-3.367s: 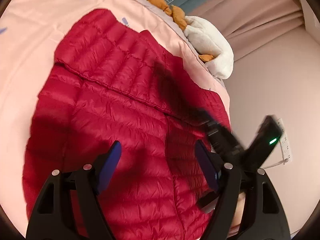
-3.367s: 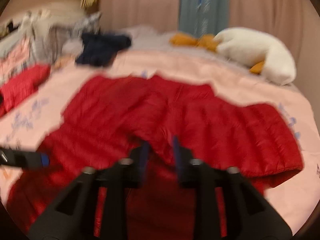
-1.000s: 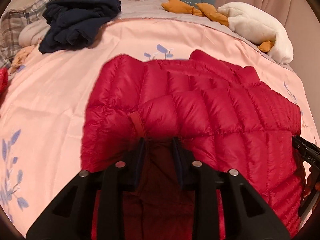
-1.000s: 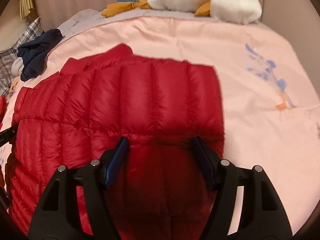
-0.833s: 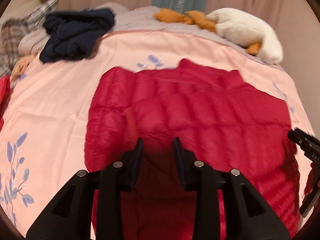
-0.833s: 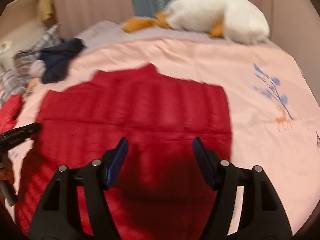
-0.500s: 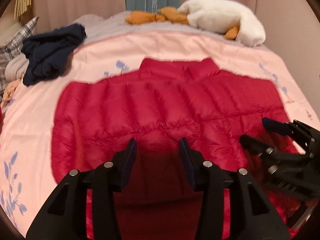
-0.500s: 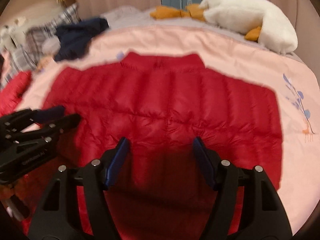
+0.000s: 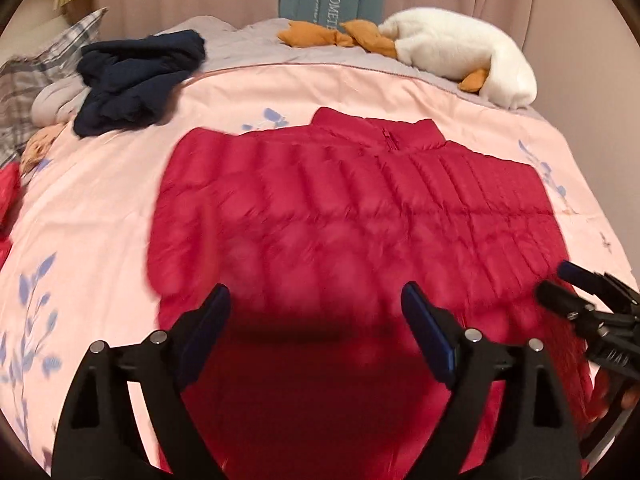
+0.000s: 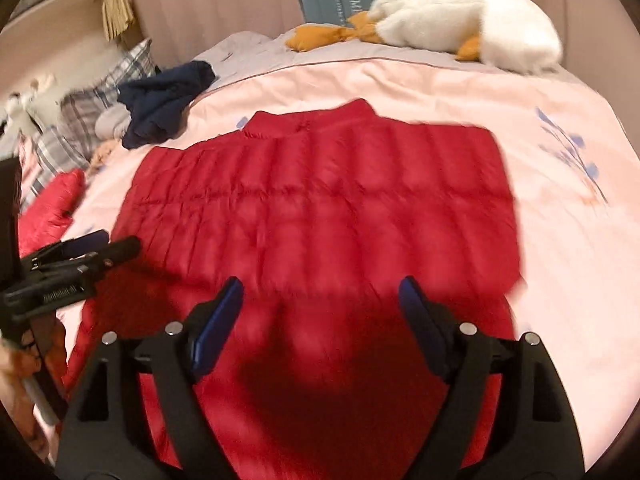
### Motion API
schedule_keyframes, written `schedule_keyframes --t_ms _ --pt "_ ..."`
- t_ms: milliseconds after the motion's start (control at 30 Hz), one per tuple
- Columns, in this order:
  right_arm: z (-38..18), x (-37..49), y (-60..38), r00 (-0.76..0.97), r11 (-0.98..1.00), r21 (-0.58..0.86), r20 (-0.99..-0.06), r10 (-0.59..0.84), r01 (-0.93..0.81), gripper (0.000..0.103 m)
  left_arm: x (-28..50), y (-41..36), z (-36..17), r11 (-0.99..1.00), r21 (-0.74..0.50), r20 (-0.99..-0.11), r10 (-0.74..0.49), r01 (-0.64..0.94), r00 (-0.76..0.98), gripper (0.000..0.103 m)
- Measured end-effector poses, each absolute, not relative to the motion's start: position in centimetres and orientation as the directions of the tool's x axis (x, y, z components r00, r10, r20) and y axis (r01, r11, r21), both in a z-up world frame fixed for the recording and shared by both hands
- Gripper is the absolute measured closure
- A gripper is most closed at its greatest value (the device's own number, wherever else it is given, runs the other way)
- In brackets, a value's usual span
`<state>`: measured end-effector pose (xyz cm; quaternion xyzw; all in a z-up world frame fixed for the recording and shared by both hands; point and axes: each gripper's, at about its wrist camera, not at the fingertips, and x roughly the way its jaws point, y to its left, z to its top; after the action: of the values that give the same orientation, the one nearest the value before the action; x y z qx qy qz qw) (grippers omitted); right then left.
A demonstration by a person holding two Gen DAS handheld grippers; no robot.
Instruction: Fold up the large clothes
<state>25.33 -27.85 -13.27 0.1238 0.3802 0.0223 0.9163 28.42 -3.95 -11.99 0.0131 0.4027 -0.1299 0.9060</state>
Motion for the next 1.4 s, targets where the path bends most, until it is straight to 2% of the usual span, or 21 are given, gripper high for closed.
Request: schedule_keyframes --t_ms 300,367,567,800,1167,1400 --pt "-14.9 13.5 -32.4 0.699 0.919 0.357 -0.700 0.146 0.165 0.008 19.0 2.5 -13.5 0.969 -0.135 -0.767 -0.234 0.206 0.598 0.013" --pt "-15.4 11.5 -33.1 0.694 0.903 0.387 -0.703 0.157 0.188 0.008 17.2 3.9 -14.3 0.968 -0.160 -0.777 -0.244 0.193 0.581 0.005" --pt "-17.0 8.1 -33.4 0.668 0.889 0.412 -0.721 0.185 0.200 0.007 13.0 7.0 -16.0 0.964 -0.214 -0.781 -0.266 0.158 0.564 0.004" --pt "-18.3 7.0 -32.0 0.637 0.877 0.452 -0.727 0.257 0.162 0.007 11.1 8.1 -17.5 0.949 -0.269 -0.792 -0.315 0.165 0.523 0.004" --pt "-18.8 9.3 -30.5 0.641 0.848 0.517 -0.691 0.334 0.115 0.007 10.9 6.0 -19.1 0.909 -0.320 -0.780 -0.413 0.269 0.469 0.004" --pt "-19.1 10.9 -31.6 0.659 0.776 0.623 -0.626 0.417 0.101 0.016 12.1 5.7 -18.9 0.870 -0.393 -0.729 -0.492 0.297 0.475 0.004"
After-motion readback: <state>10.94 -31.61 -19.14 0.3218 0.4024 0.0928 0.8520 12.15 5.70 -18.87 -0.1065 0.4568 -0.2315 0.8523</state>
